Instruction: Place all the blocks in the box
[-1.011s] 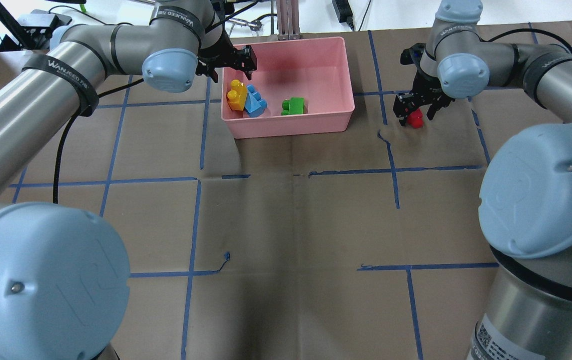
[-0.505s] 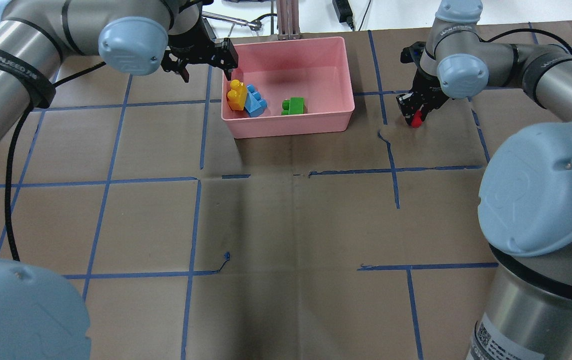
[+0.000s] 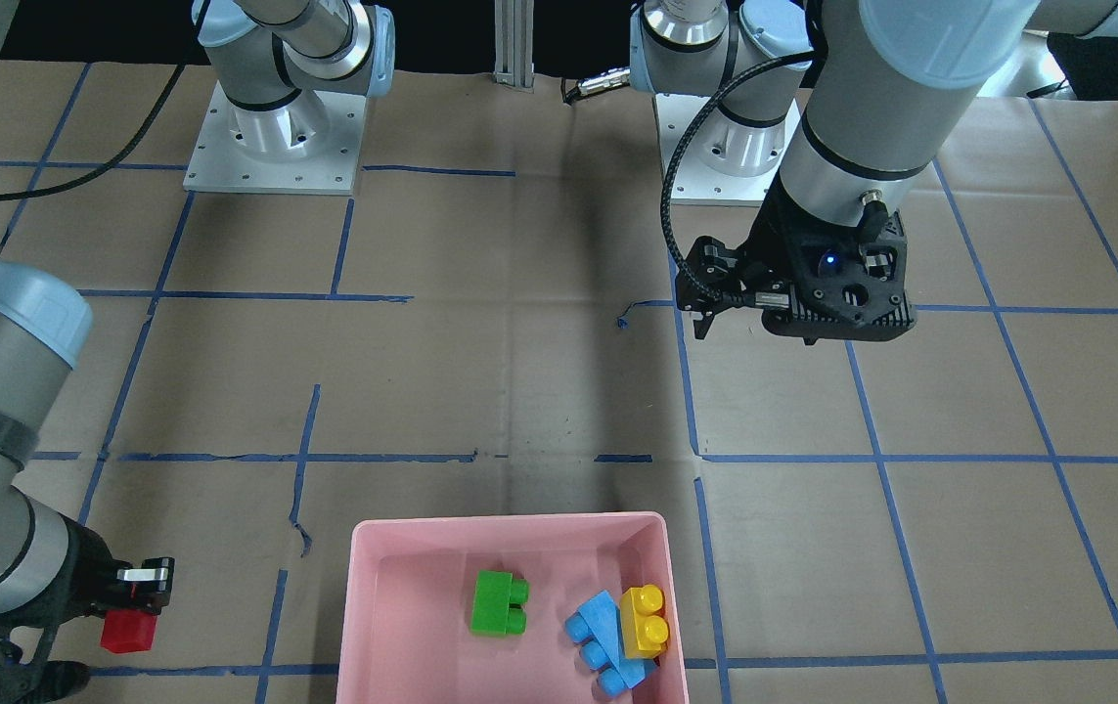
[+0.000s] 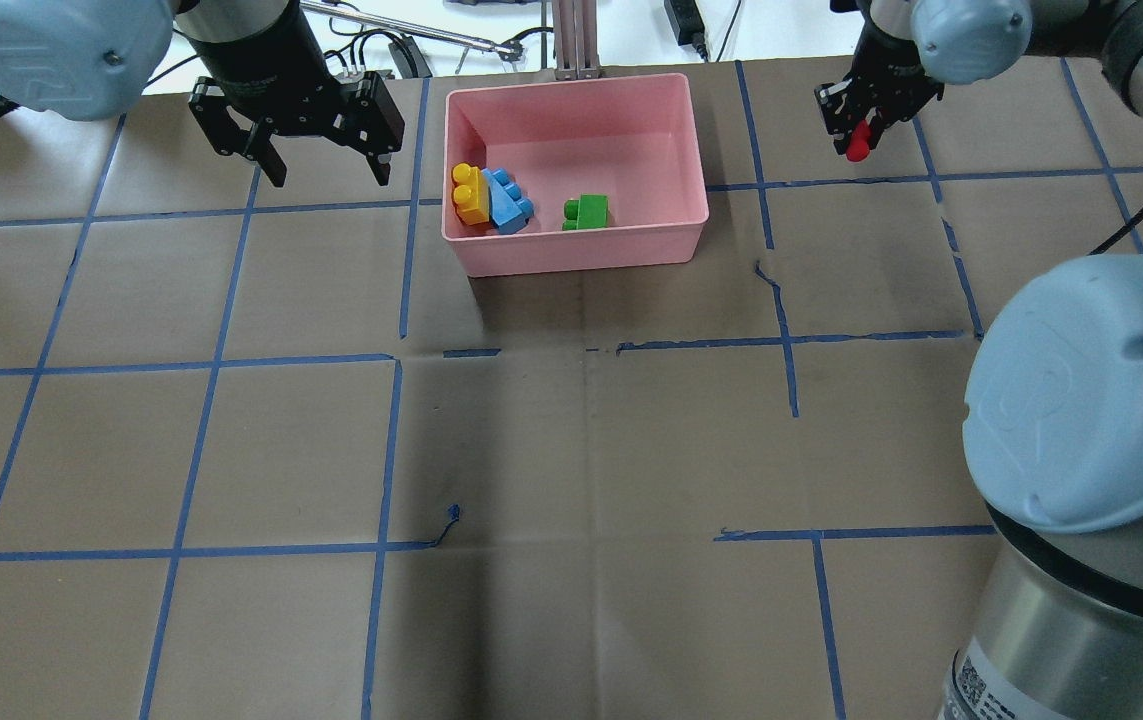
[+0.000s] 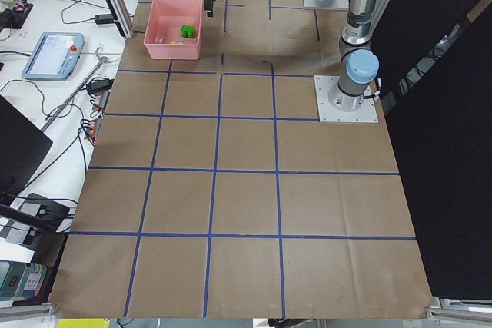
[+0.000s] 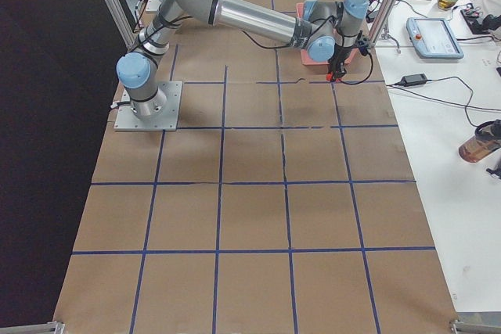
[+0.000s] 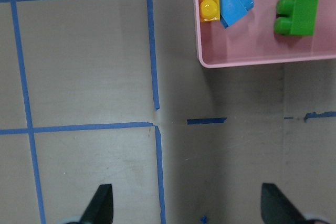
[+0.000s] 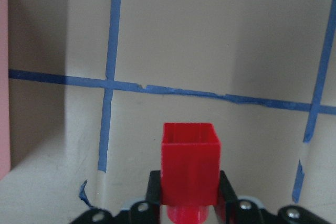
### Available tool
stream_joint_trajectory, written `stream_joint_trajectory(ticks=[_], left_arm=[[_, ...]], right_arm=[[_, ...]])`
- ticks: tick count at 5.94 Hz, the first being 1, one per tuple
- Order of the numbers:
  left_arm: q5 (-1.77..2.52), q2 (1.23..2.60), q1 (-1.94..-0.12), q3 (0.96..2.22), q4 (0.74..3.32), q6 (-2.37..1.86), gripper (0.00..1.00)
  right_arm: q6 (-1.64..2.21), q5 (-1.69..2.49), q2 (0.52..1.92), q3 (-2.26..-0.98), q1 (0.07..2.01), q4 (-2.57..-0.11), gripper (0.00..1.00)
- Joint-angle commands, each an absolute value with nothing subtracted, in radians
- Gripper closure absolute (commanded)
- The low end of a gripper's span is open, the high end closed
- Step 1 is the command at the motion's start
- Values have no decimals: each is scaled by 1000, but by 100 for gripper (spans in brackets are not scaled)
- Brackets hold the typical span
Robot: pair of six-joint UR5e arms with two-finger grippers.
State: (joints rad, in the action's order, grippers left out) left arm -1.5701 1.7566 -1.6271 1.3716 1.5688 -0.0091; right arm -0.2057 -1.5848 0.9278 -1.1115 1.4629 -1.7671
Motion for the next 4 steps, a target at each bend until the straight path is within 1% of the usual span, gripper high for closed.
stream_joint_trajectory(ticks=[1, 3, 4], left_arm=[[-1563, 1729, -1624, 1373, 1574, -3, 0], [-1572, 1714, -1618, 1373, 1563, -3, 0], [-1569, 1713, -1618, 1373, 1562, -3, 0]], right_arm=[[-65, -1565, 936, -965, 1518, -1602, 87], [169, -1555, 924, -963, 1673, -1627, 87], [236, -1557, 875, -963, 1730, -1664, 87]])
